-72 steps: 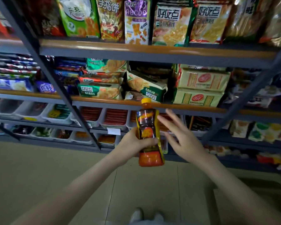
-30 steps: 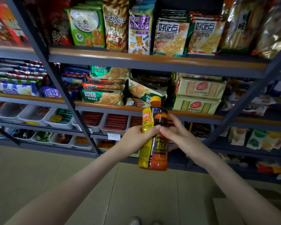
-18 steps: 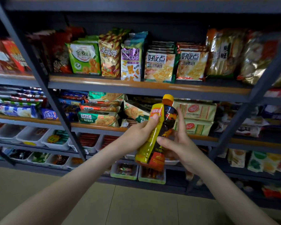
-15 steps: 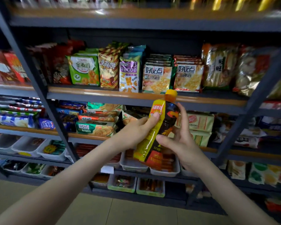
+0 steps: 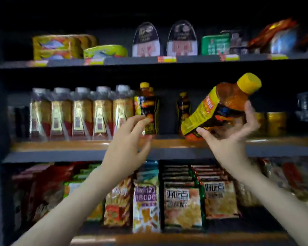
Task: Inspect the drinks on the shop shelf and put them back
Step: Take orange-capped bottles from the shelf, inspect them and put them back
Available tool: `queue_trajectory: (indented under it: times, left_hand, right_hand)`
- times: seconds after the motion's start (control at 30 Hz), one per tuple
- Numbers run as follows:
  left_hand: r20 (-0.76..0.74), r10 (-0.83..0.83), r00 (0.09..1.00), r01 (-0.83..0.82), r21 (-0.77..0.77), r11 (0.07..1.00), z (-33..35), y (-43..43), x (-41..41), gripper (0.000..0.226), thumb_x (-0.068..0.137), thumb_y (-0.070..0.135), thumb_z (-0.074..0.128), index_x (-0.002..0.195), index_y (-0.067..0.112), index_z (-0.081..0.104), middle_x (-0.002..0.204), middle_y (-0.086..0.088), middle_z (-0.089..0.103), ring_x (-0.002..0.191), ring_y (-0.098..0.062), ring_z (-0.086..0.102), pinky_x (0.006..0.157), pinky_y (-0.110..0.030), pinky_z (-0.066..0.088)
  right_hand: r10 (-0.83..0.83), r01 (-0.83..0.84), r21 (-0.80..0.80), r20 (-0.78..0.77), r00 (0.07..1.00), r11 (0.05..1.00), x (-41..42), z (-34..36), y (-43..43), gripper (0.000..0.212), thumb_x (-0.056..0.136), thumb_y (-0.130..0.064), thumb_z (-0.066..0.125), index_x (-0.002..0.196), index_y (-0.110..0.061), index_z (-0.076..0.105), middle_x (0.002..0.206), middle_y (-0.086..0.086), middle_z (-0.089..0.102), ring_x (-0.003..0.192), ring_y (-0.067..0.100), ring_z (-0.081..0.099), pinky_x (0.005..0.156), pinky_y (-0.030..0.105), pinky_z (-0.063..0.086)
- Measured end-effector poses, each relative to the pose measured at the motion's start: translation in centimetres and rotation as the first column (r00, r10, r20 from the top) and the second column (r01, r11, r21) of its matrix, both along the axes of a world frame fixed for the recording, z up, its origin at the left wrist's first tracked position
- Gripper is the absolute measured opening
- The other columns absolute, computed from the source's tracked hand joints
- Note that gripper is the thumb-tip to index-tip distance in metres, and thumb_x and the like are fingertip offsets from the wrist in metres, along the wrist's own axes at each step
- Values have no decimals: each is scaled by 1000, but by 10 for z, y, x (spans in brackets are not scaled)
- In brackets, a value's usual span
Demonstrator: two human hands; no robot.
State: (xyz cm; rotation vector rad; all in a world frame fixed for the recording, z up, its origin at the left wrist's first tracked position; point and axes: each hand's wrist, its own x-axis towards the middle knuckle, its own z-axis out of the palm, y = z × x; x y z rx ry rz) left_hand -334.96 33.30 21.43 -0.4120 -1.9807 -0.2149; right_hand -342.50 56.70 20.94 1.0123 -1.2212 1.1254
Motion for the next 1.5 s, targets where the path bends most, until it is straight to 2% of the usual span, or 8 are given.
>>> queue_trajectory:
  times: [0.3,0.4,0.5,0.83,1.0,1.13,1.33,1.5]
  left_hand:
    - [-206,155,966,-201,-221,954,45,-34,-85,58,85,36,52,139,16,50,152,-20,31,137,-40,33,113,-56,25]
    - [-190,216,958,-261,-252,932,44,-38,-101,63,86,45,45,144,20,45,155,-20,26,140,-39,29,115,-55,19]
    - [-203,218,955,-264,-239,934,42,-40,-110,63,88,48,40,146,22,42,155,-19,27,142,-37,26,117,-52,12]
    - [-279,238,930,-303,-221,927,38,-39,-115,61,92,46,40,147,22,41,156,-19,28,143,-35,27,118,-50,13]
    - [-287,256,923,-326,-227,918,37,-39,-115,61,93,47,39,148,21,39,156,-19,26,144,-36,26,118,-50,13]
    - [-290,264,920,-333,-224,916,36,-37,-115,60,93,45,39,149,22,38,157,-19,25,144,-36,25,118,-50,13]
    - [-326,373,869,-401,-23,916,27,-38,-105,60,94,42,38,148,17,39,153,-22,31,142,-39,27,115,-56,18]
    - [-263,362,894,-366,35,930,14,-40,-99,55,96,30,31,147,10,39,153,-22,31,144,-39,24,112,-56,28]
  right_hand:
    - [-222,108,287,404,887,952,-61,55,-7,106,71,-6,83,131,-54,10,126,-17,43,108,-6,55,97,26,49]
    - [-430,142,517,495,755,844,-77,72,-11,104,73,-16,84,137,-47,8,115,-11,53,84,-7,57,70,6,44]
    - [-494,96,600,546,676,794,-104,81,-23,105,73,-19,84,141,-39,6,110,-2,58,80,-1,58,67,12,44]
    - [-631,149,683,538,558,715,-175,89,-46,111,77,-20,81,147,-29,-4,139,21,45,115,33,56,88,36,50]
    - [-826,333,794,342,448,509,-179,94,-52,115,78,-23,79,153,-22,-8,160,14,-10,148,35,-1,113,50,26]
    - [-857,428,832,104,504,353,-167,97,-56,112,82,-27,75,152,-26,-13,158,7,-25,145,28,-22,120,48,7]
    - [-371,135,620,269,889,773,-95,102,-85,67,101,-26,42,149,-49,1,162,-3,-11,148,26,0,113,37,17]
    - [-193,-106,627,390,900,771,-74,93,-121,69,97,-47,46,147,-55,-1,163,0,0,146,29,18,115,42,25]
